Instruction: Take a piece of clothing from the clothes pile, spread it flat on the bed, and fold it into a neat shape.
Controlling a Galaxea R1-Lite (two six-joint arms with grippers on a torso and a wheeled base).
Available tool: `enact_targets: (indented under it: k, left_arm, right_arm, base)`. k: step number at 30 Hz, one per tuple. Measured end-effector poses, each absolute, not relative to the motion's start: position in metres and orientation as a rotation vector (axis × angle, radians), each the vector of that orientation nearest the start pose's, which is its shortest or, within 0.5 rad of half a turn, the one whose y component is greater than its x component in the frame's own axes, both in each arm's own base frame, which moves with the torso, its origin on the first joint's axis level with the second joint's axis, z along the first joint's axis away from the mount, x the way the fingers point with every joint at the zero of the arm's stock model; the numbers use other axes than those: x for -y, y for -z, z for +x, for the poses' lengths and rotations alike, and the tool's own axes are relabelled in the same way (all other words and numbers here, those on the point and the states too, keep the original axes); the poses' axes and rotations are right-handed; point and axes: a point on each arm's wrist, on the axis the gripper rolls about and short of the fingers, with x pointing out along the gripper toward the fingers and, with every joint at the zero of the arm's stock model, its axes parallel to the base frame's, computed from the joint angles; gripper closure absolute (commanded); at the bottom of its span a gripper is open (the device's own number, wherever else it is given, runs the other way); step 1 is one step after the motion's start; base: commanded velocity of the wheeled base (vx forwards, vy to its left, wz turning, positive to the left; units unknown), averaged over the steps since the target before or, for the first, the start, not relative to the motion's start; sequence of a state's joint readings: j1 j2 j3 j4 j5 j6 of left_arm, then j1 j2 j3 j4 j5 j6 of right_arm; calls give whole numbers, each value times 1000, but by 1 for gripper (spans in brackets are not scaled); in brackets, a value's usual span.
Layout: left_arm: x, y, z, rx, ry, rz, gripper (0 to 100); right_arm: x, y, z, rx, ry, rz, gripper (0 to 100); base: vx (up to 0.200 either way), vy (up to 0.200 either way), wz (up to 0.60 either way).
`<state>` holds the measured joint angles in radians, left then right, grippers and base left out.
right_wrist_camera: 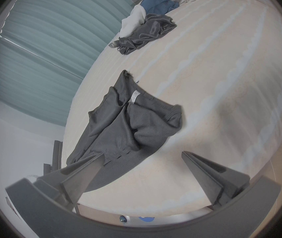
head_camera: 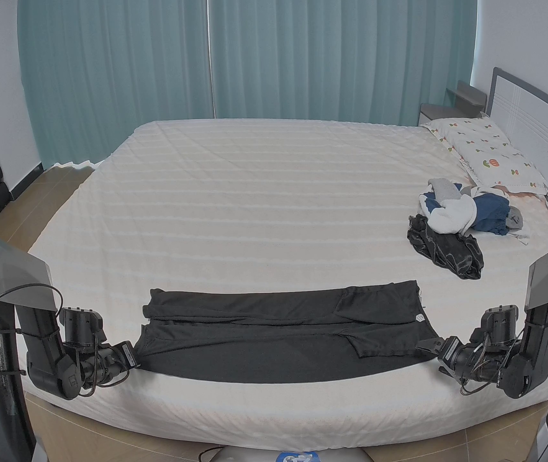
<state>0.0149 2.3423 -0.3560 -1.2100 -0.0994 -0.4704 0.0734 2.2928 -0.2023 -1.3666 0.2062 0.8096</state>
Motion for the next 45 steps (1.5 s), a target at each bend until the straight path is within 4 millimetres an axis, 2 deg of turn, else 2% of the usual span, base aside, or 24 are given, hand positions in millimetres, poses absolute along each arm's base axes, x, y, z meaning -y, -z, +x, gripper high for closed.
enact_targets:
  k: [10,11,16,22,35,45]
  left_arm:
    - [-2,47,281,-782,-104,-491,100]
    - [-2,47,281,-782,-104,-491,100]
    - [-2,47,282,-779,-103,-491,100]
    - [-2,47,282,-778,-103,-491,100]
    - [-4,43,282,-774,-108,-487,100]
    - [-8,31,279,-795,-112,-459,100]
  right_arm:
    - [-36,41,270,-747,76,761,0]
    - [-37,42,272,-742,73,760,100]
    - [-43,45,280,-730,56,750,100]
    - [-46,46,278,-720,44,730,100]
    - [-45,39,247,-735,36,717,100]
    - [-43,32,237,-745,36,707,100]
  base:
    - [0,0,0]
    - [0,0,0]
    - [0,0,0]
    - [0,0,0]
    - [0,0,0]
    - [0,0,0]
